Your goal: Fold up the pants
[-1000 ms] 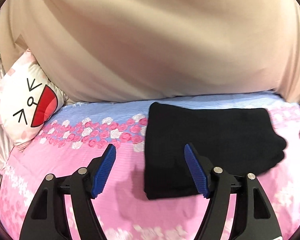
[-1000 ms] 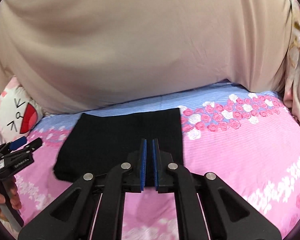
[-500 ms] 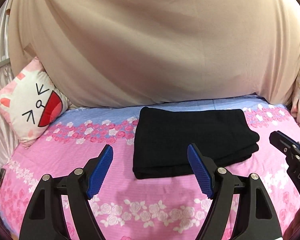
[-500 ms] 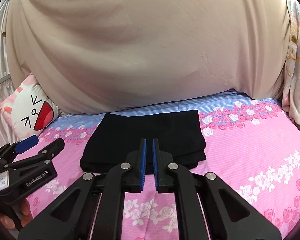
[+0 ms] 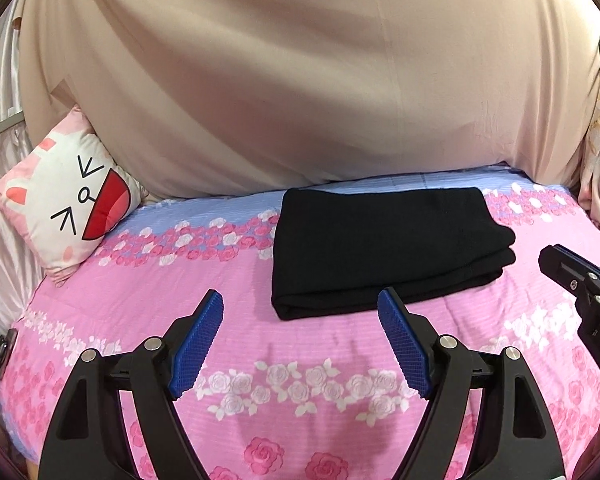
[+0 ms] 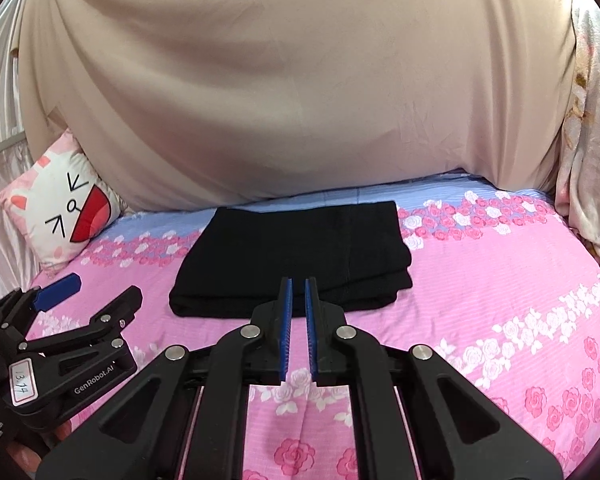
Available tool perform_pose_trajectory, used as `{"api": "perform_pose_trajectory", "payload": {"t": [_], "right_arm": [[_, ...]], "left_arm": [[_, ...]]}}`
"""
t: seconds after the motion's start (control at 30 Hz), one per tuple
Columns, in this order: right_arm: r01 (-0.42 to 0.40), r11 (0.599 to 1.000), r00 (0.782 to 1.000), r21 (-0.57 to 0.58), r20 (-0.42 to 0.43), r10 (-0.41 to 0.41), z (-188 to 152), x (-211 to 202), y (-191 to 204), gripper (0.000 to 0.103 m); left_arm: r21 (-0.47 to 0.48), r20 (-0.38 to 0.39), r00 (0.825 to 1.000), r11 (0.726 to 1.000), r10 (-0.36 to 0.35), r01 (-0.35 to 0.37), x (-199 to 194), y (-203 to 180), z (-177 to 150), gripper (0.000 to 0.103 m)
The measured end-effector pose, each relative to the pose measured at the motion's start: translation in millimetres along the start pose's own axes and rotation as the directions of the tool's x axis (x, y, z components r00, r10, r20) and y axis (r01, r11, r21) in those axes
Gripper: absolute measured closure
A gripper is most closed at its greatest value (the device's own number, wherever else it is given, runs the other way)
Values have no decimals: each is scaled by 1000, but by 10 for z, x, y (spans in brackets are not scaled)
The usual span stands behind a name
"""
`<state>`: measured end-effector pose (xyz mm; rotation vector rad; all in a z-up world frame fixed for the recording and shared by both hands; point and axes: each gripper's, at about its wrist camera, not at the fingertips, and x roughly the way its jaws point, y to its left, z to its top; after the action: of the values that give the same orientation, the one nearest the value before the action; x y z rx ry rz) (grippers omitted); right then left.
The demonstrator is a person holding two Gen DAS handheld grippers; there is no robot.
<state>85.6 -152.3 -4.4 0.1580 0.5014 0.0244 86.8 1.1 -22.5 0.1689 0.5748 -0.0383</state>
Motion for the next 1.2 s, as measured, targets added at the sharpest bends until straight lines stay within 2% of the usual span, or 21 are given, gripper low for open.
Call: {"api": "perform_pose_trajectory", "payload": {"t": [0.1, 0.2, 0.33, 0.4, 0.43, 0.47, 0.6, 0.67, 0.83, 1.03, 1.2], "right_arm": [[2, 1000, 1000, -4, -13, -2, -51, 25, 36, 96], [9, 1000, 1000, -7, -20, -9, -80, 34, 50, 96], [29, 1000, 999, -5, -27, -29, -92, 44, 54, 96], [45, 999, 999, -8, -20, -45, -91, 30, 62, 82], [58, 998, 998, -12, -8, -58, -89, 14, 69, 56], [84, 996, 996, -24, 24, -83, -87, -30, 92, 35], [136, 988, 989, -68, 65, -131, -53, -91, 165, 30], [142, 988, 987, -64, 78, -137, -33, -116, 170, 15], [181, 981, 980, -68, 98, -173, -9, -137, 143, 5], [169, 986, 984, -2, 59, -168, -63, -63, -85, 5], [156, 988, 987, 9, 40, -156, -61, 16, -94, 5]], "left_arm": [[6, -7, 1000, 1000, 11, -11, 14, 34, -48, 25], [9, -4, 1000, 1000, 30, -30, 17, 68, -72, 17], [-6, -19, 999, 1000, 27, -28, 36, 124, -86, 17], [-4, -24, 999, 1000, 28, -28, 49, 133, -93, 17], [-3, -25, 999, 1000, 27, -27, 55, 139, -99, 17], [-3, -26, 999, 1000, 23, -24, 61, 146, -104, 17], [3, -31, 999, 1000, 8, -8, 74, 145, -121, 17], [4, -31, 1000, 1000, -2, 2, 75, 149, -120, 17], [10, -29, 999, 1000, -14, 14, 73, 165, -130, 17], [-13, -53, 998, 999, -40, 40, 144, 264, -183, 17], [-10, -80, 996, 1000, -27, 26, 253, 223, -173, 17]]}}
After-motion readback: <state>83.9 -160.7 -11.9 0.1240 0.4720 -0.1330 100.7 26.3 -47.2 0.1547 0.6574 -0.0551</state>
